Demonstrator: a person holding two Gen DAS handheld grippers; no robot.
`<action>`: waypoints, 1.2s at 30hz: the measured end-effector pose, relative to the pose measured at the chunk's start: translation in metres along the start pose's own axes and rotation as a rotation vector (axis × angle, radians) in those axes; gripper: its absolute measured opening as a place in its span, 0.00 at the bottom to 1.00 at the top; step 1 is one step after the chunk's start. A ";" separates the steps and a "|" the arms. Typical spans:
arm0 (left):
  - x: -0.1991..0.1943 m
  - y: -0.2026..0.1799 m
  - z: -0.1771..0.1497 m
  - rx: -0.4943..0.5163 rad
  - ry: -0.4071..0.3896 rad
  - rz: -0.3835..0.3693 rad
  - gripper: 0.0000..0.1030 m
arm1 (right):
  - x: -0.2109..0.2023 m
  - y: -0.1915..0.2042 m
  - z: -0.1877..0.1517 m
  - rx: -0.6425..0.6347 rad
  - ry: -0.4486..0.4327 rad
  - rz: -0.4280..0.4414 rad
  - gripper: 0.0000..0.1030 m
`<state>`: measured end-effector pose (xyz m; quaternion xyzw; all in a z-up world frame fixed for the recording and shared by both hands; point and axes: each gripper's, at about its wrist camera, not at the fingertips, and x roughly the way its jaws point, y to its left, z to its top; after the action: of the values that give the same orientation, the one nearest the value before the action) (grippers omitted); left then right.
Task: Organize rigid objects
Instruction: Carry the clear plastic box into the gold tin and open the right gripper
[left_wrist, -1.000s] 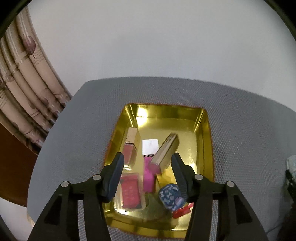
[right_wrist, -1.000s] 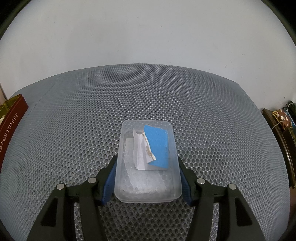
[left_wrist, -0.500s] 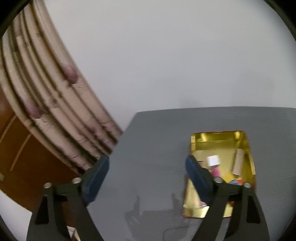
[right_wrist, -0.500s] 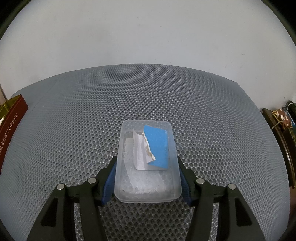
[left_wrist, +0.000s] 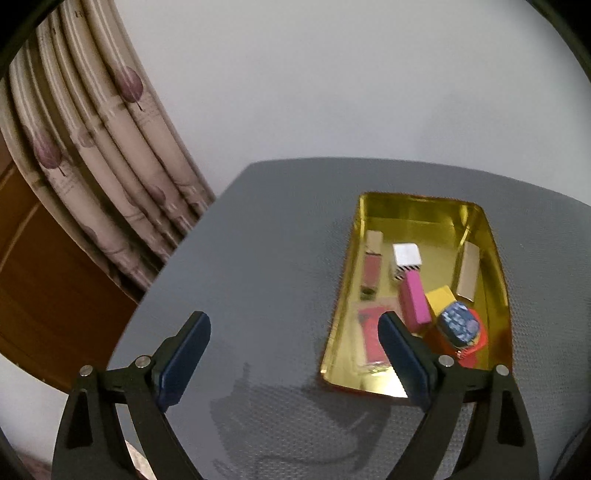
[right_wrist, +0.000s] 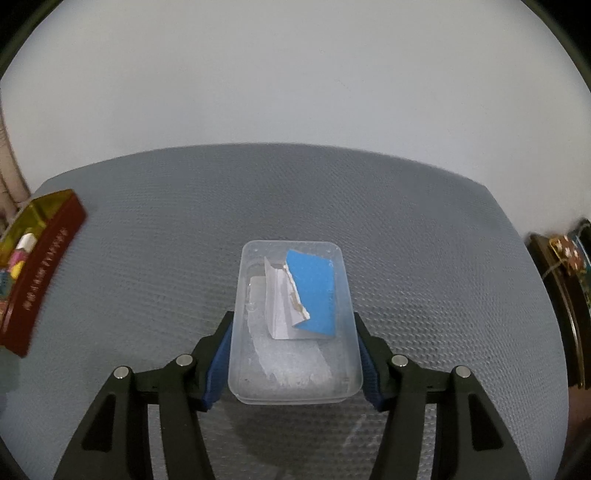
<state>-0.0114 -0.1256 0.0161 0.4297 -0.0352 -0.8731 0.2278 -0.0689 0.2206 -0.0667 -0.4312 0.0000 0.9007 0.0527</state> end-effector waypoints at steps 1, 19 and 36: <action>0.002 -0.003 -0.002 -0.010 0.005 -0.014 0.88 | -0.002 0.007 0.003 -0.007 -0.003 0.012 0.57; 0.009 0.022 -0.032 -0.130 0.069 0.040 0.88 | -0.031 0.240 0.065 -0.293 -0.048 0.316 0.57; 0.012 0.031 -0.041 -0.146 0.093 -0.001 0.91 | 0.011 0.336 0.105 -0.351 0.054 0.260 0.58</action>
<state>0.0253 -0.1528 -0.0101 0.4522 0.0393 -0.8524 0.2595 -0.1893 -0.1075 -0.0242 -0.4540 -0.0998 0.8743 -0.1399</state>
